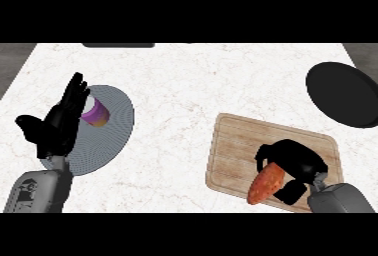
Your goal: Pick the sweet potato from the cutting board and place it in the pan
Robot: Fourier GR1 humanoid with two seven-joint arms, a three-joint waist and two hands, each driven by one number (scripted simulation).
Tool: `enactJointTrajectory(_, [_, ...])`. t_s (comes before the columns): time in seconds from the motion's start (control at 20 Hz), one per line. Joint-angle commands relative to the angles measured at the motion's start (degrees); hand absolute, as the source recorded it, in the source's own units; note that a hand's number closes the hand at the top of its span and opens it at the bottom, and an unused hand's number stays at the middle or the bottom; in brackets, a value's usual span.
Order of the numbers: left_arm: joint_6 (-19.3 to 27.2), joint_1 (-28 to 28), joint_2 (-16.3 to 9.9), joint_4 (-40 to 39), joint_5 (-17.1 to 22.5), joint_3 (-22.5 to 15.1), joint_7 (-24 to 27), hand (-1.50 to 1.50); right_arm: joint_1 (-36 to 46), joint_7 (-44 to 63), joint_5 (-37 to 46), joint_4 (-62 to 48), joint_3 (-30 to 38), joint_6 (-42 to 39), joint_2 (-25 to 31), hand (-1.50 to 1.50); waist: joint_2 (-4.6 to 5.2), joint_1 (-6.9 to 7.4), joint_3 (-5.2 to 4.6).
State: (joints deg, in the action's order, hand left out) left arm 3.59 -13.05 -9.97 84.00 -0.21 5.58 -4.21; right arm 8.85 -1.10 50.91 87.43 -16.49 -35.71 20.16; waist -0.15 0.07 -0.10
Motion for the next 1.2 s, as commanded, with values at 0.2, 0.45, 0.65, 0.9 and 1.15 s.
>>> enactJointTrajectory(0.2, [0.94,0.77,1.76,0.65,-1.47,-1.10,0.57,0.00,6.45,12.69,4.37,-7.04,2.39,2.67,-12.05,1.50,0.30,0.60,0.09])
enactJointTrajectory(0.45, [-0.70,-2.17,-0.04,1.55,-0.20,-0.48,-2.03,0.00,13.84,34.74,5.45,-13.51,10.03,12.97,-19.81,1.50,0.81,2.47,0.16])
enactJointTrajectory(0.65, [-1.09,-2.58,-0.68,0.22,0.15,0.37,-1.88,0.00,20.58,41.01,12.16,-15.99,8.93,26.18,-20.03,1.50,0.65,2.04,0.13])
enactJointTrajectory(0.9, [1.10,-0.11,1.65,2.76,-1.71,-1.77,-2.59,0.00,27.38,45.76,18.73,-12.31,8.48,32.91,-20.10,1.50,0.00,1.03,0.11])
enactJointTrajectory(1.15, [-1.75,-1.46,-1.44,-1.62,0.18,1.50,0.34,0.00,30.10,46.92,22.50,-13.18,10.73,41.30,-19.34,1.50,0.24,0.30,0.09])
